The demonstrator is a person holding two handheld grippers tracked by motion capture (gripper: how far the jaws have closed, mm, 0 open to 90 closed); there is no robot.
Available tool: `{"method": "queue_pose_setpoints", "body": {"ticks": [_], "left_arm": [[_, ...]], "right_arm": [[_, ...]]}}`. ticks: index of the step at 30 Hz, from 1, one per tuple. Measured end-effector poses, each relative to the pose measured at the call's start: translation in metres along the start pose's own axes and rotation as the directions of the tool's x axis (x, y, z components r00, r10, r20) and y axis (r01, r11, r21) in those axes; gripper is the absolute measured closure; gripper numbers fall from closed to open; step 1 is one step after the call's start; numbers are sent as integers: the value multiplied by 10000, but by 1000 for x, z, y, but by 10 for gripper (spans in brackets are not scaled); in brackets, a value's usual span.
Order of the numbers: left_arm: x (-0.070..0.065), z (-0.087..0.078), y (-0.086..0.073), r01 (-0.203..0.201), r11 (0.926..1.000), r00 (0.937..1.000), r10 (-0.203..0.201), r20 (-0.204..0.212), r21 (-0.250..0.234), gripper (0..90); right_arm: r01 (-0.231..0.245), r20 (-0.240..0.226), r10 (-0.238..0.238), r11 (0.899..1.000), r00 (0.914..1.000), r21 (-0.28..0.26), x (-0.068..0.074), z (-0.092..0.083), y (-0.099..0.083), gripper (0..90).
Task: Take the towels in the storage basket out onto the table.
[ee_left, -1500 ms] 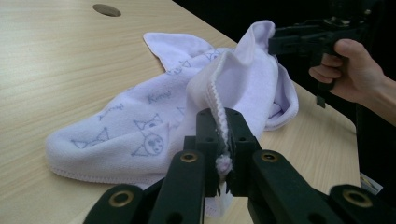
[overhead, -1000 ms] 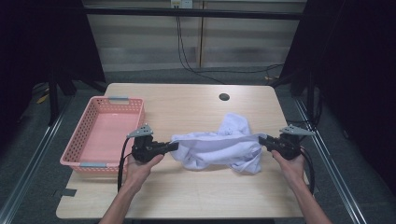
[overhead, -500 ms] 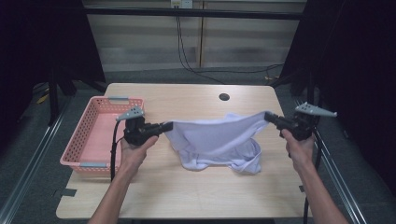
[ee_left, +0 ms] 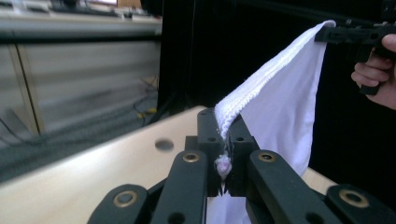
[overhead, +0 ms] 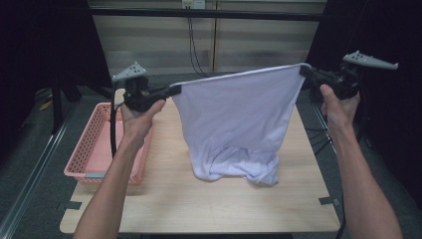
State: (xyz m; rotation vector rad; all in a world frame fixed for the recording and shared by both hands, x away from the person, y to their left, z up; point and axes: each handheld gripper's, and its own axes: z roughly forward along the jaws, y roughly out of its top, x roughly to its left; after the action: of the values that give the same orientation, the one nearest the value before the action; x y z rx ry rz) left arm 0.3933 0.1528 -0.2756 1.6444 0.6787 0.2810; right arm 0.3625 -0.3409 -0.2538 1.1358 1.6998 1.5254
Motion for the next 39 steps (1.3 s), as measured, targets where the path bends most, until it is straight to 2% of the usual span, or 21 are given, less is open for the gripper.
{"method": "queue_pose_setpoints", "body": {"ticks": [3, 5, 9, 10, 11, 15, 16, 20, 21, 22, 24, 26, 27, 28, 29, 31, 32, 33, 35, 37, 39], "left_arm": [[-9, -9, 29, -435, 9979, 9990, 437, 16, -482, 877], [-16, -17, 37, -685, 9959, 9976, 692, 92, -583, 876], [-25, -28, 14, -639, 9976, 9972, 649, 377, -261, 876], [-28, -32, -5, -579, 9983, 9973, 573, 469, 109, 876], [-28, -35, -16, -513, 9985, 9970, 501, 592, 194, 876], [-37, -51, -72, -20, 9972, 9962, -45, 869, 748, 875], [-43, -58, -88, 37, 9963, 9923, -143, 1234, 857, 875], [-70, -82, -133, 30, 9885, 9850, -290, 1698, 1511, 875], [-79, -90, -145, 52, 9875, 9786, -373, 2022, 1573, 874], [-82, -94, -150, 88, 9866, 9767, -434, 2100, 1629, 874], [-94, -102, -171, 203, 9767, 9699, -711, 2331, 2135, 873], [-101, -109, -189, 151, 9663, 9683, -783, 2374, 2570, 865], [-102, -110, -196, 386, 9615, 9598, -1114, 2576, 2720, 862], [-102, -111, -201, 230, 9549, 9542, -1094, 2786, 2962, 855], [-103, -111, -205, -120, 9477, 9556, -830, 2827, 3190, 818], [-104, -110, -212, -139, 9392, 9467, -981, 3067, 3432, 738], [-104, -109, -213, -153, 9365, 9487, -970, 3010, 3503, 703], [-103, -110, -213, -92, 9383, 9509, -988, 2932, 3458, 666], [-97, -108, -213, 177, 9464, 9487, -1178, 2935, 3226, 621], [-88, -103, -210, 266, 9460, 9618, -1122, 2496, 3230, 574], [-73, -90, -206, 583, 9414, 9694, -1329, 2063, 3323, 574]], "right_arm": [[322, -33, -324, 9986, 9995, -427, 3, -5, 29, 884], [246, -260, -269, 9960, 9993, -859, 5, -14, 40, 884], [363, -653, -410, 9968, 9970, -715, 19, -29, 21, 885], [388, -769, -438, 9971, 9961, -653, 22, -32, 13, 885], [275, -1027, -322, 9985, 9942, -467, 26, -40, -6, 885], [35, -1708, -29, 10000, 9853, 34, 37, -63, -55, 885], [30, -1899, 18, 9997, 9818, 250, 42, -70, -68, 885], [185, -2206, 47, 9945, 9754, 1028, 62, -108, -115, 885], [68, -2376, 230, 9923, 9711, 1237, 68, -119, -128, 884], [-34, -2457, 377, 9904, 9686, 1384, 74, -131, -143, 884], [-133, -2481, 545, 9862, 9672, 1650, 82, -143, -162, 884], [-359, -2478, 874, 9780, 9649, 2055, 90, -158, -188, 881], [-356, -2477, 949, 9717, 9642, 2336, 93, -163, -200, 875], [-450, -2440, 1099, 9653, 9635, 2572, 97, -167, -211, 854], [-385, -2507, 1133, 9576, 9614, 2854, 100, -170, -219, 798], [-290, -2362, 1123, 9436, 9652, 3299, 103, -173, -231, 696], [-213, -2299, 1073, 9373, 9673, 3479, 104, -173, -234, 626], [-144, -2086, 942, 9348, 9735, 3548, 105, -173, -236, 567], [-119, -2168, 925, 9379, 9718, 3466, 102, -171, -237, 553], [-100, -2092, 873, 9385, 9740, 3452, 98, -165, -233, 534], [214, -2027, 528, 9375, 9778, 3475, 94, -153, -229, 518]]}}
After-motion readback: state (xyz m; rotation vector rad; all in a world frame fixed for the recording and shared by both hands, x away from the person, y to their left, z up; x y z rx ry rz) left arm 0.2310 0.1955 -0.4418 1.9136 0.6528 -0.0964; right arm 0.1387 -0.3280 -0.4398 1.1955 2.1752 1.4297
